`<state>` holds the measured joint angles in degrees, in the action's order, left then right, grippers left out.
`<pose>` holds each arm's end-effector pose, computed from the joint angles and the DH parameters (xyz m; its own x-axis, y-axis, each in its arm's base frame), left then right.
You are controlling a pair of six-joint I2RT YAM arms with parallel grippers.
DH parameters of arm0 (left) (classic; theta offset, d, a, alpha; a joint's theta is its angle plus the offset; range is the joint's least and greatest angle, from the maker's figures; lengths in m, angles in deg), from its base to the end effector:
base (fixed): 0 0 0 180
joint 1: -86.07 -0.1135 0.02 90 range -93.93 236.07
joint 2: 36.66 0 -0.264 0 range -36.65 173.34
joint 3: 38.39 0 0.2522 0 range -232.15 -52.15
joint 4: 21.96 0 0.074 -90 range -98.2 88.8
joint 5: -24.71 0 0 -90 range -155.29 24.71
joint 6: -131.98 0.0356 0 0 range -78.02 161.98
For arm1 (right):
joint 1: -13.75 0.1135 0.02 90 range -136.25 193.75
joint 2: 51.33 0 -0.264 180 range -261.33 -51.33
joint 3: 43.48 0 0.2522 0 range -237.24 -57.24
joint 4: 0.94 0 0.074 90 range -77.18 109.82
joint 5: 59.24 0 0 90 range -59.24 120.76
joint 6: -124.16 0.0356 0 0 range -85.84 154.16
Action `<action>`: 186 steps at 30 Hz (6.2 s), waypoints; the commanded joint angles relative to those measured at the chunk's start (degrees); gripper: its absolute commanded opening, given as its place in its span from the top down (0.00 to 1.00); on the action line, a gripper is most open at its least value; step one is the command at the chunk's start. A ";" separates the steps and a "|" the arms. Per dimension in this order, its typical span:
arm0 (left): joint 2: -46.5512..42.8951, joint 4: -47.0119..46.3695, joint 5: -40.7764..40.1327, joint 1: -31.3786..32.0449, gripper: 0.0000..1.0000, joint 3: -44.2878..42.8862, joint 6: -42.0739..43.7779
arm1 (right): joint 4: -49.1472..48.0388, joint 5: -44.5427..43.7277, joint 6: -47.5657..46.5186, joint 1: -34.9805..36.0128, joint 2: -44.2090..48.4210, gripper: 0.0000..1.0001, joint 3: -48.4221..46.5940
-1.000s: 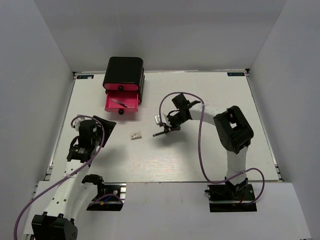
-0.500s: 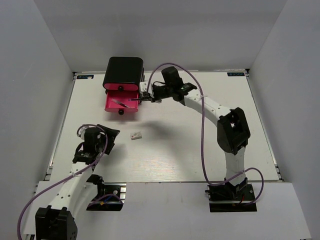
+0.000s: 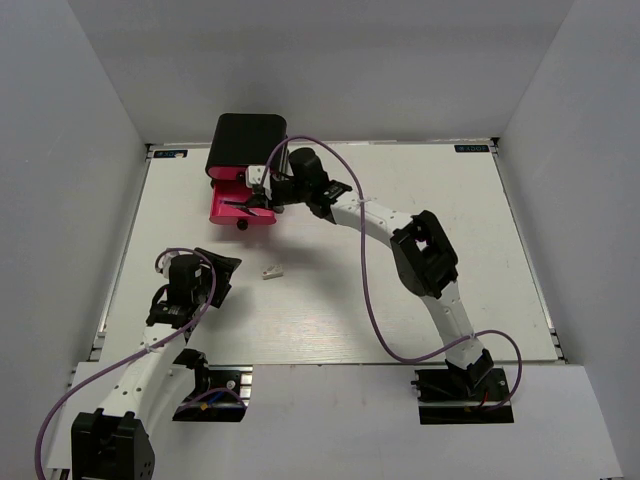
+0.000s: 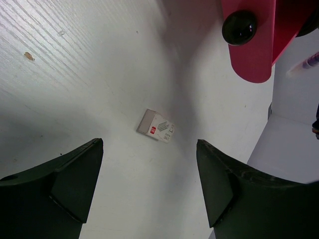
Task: Sort the stationery into containers
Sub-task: Place the pen in the drawer, then close the drawer in the storage box, then open the drawer in the storage box.
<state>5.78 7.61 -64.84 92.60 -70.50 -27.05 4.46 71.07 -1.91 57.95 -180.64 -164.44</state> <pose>0.1563 -0.0182 0.1761 -0.3398 -0.9009 -0.2698 -0.5522 0.4234 -0.7182 0.3675 0.3895 0.2571 0.4405 -0.1979 -0.8757 -0.8942 -0.0098 -0.4476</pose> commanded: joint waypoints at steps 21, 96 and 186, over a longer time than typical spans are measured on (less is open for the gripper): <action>0.63 -0.70 0.96 0.24 0.15 -0.81 -0.05 | -10.36 -2.87 6.46 -0.26 -5.60 0.64 -5.48; 58.81 -28.73 -1.15 0.24 0.25 -38.43 -2.60 | -18.80 -4.90 9.36 -22.58 40.99 0.92 56.04; 53.19 -51.15 2.71 0.25 0.27 -11.00 -4.01 | 4.29 16.09 -14.09 -22.33 37.75 0.42 52.11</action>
<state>61.34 -46.57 -62.87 93.27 -81.75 -32.97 -2.20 76.15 -4.36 34.02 -141.30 -107.19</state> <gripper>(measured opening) 0.720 0.551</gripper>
